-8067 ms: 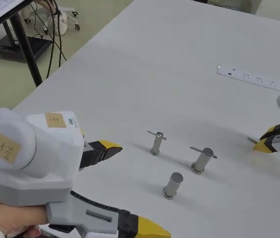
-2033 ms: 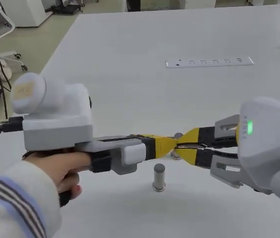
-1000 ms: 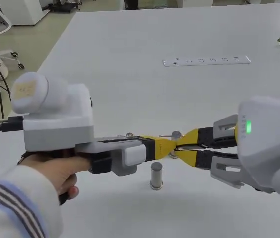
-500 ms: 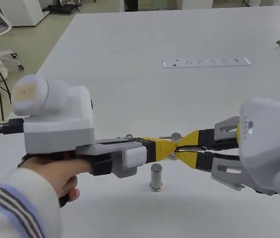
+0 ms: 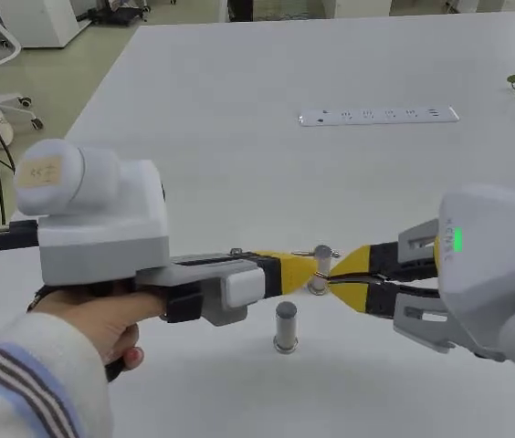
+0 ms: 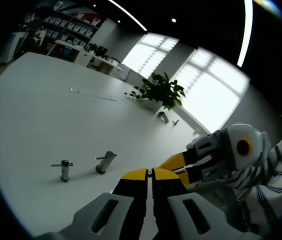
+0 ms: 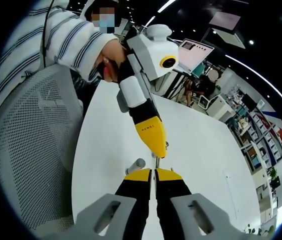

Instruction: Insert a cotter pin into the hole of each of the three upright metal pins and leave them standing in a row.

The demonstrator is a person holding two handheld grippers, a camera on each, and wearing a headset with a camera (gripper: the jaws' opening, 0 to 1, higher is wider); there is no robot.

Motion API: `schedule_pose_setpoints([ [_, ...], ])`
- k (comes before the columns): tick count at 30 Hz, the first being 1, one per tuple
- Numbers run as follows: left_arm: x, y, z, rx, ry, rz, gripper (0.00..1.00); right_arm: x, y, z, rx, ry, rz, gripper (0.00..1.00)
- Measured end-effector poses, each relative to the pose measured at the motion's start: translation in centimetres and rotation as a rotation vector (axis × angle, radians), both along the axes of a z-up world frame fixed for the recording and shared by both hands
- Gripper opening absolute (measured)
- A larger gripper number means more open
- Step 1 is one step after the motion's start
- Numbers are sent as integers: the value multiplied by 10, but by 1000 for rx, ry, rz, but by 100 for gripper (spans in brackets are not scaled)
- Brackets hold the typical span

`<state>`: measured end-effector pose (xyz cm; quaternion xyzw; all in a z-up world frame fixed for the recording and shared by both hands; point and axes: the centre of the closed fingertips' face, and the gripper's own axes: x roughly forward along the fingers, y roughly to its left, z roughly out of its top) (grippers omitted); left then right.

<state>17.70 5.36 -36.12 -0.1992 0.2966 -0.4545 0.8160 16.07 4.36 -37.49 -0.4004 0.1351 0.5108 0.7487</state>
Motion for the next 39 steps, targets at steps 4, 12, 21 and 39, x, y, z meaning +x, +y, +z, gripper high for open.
schedule_pose_setpoints([
  [4,2,2,1,7,-10,7,0,-1,0,-1,1,2,0,2],
  [12,3,6,3,21,-38,10,0,0,-4,-4,-3,14,-18,11],
  [21,-1,4,4,72,-119,-45,0,3,-10,-3,69,95,-66,16],
  [39,-6,-1,9,169,-291,-153,0,5,-20,-8,153,269,-118,31],
])
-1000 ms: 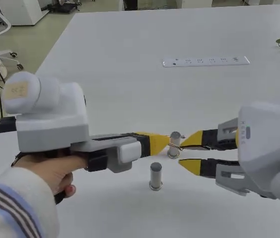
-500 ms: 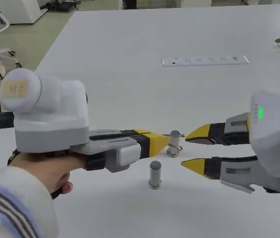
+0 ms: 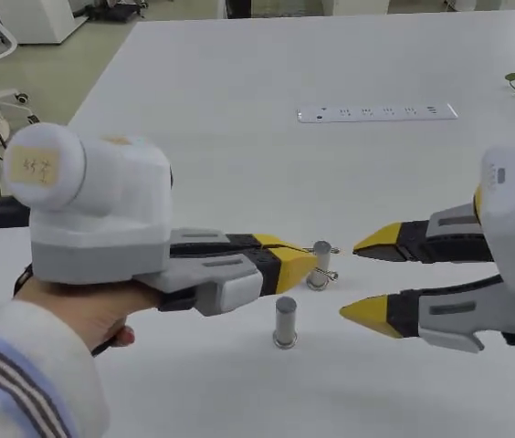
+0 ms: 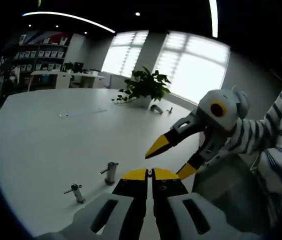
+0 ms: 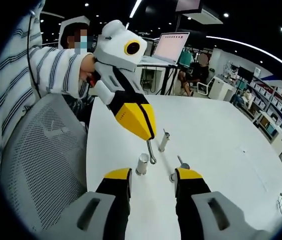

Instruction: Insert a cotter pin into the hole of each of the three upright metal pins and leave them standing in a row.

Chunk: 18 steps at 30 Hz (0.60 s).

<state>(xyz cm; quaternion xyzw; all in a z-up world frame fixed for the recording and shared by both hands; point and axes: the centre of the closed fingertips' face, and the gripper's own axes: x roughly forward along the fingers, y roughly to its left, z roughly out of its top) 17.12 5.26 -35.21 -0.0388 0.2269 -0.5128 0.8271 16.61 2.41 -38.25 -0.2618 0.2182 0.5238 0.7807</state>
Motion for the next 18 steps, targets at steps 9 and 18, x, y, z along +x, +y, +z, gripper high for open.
schedule_pose_setpoints([
  [9,-6,-7,10,14,-111,-74,0,-10,5,-2,59,97,20,32],
  [18,-13,-11,13,28,-178,-148,0,-10,6,-2,90,138,18,30],
])
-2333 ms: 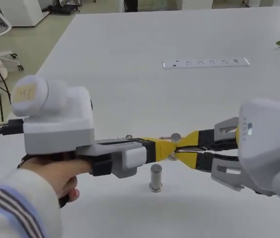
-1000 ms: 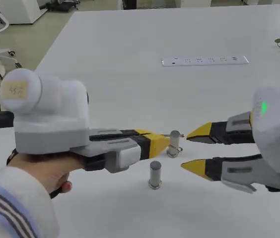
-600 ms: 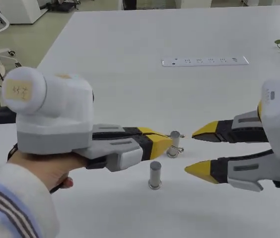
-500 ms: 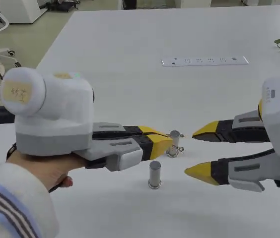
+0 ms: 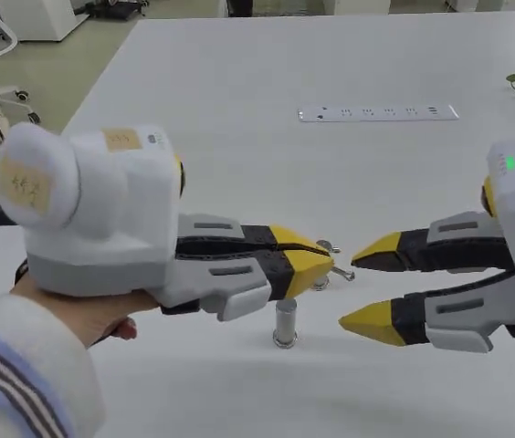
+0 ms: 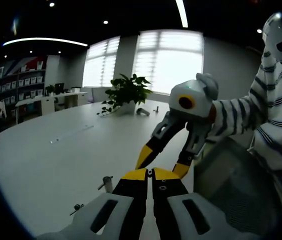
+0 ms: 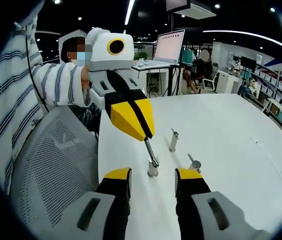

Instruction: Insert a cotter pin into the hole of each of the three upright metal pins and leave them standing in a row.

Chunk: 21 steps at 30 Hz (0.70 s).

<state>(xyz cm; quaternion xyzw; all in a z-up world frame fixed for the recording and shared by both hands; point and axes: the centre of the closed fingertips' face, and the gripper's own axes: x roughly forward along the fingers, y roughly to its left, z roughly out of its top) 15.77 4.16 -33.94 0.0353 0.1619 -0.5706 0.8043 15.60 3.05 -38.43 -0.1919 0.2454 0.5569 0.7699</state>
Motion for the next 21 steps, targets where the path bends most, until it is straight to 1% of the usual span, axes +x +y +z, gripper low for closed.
schedule_pose_setpoints([
  [1,-1,0,0,1,0,-6,0,-1,1,0,2,2,-2,29],
  [4,-2,-2,-1,11,-18,-20,0,-1,2,1,5,-4,-2,25],
  [8,-4,-4,-3,18,-17,-40,0,-1,5,3,17,-4,4,21],
  [9,-5,-4,-5,29,-22,-45,0,-1,5,3,18,-2,4,19],
  [11,-6,-4,-6,35,-26,-53,0,-2,6,4,19,-2,6,16],
  [14,-7,-5,-6,37,-34,-62,0,-1,6,6,21,0,-1,14],
  [16,-8,-5,-7,38,-38,-66,0,-1,6,7,26,1,-4,12],
  [18,-8,-6,-7,30,-47,-68,0,-1,5,6,29,7,-4,11],
  [20,-8,-5,-8,26,-39,-66,0,-3,5,6,23,4,2,11],
  [21,-8,-5,-9,31,-39,-70,0,-3,5,6,23,3,1,11],
])
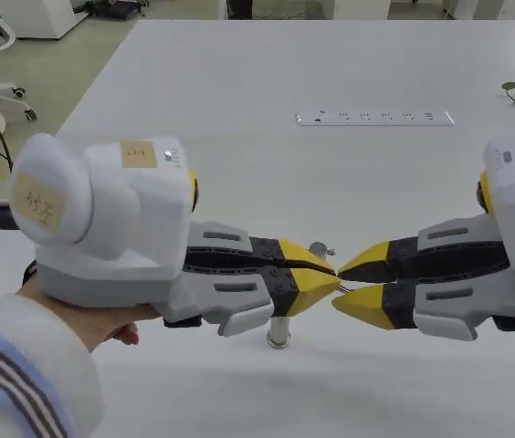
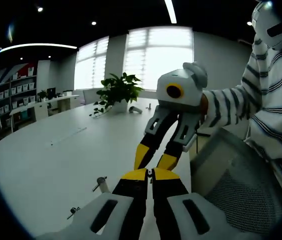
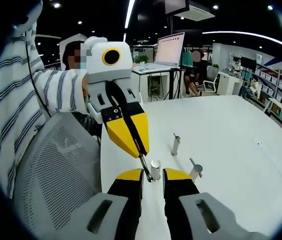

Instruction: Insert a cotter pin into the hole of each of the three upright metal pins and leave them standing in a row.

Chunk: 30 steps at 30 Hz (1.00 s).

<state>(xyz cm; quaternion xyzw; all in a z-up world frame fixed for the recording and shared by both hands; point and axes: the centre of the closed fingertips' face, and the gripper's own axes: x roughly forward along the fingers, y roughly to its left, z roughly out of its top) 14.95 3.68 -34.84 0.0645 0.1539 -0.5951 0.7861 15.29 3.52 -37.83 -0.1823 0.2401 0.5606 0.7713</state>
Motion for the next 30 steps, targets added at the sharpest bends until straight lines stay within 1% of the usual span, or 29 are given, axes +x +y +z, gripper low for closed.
schedule_pose_setpoints([
  [1,-1,0,-1,8,-3,-6,0,0,0,0,-1,0,-2,10],
  [4,-1,1,-1,5,-10,-12,0,-1,0,-1,-6,1,5,10],
  [7,-2,1,-1,7,-10,-16,0,-3,0,-1,-16,-4,15,8],
  [12,-4,2,-2,18,-23,-33,0,-7,1,-3,-19,9,33,4],
  [17,-6,4,-5,32,-25,-37,0,-10,3,-4,-26,22,50,0],
  [21,-7,5,-7,41,-24,-39,0,-11,3,-6,-35,22,64,0],
  [23,-8,6,-9,50,-24,-42,0,-13,3,-6,-45,13,79,0],
  [26,-9,7,-10,47,-19,-37,0,-14,4,-7,-54,14,88,0],
  [29,-10,8,-12,49,-22,-35,0,-15,4,-8,-67,16,101,0],
  [30,-10,8,-12,50,-19,-36,0,-16,4,-9,-78,17,115,0],
])
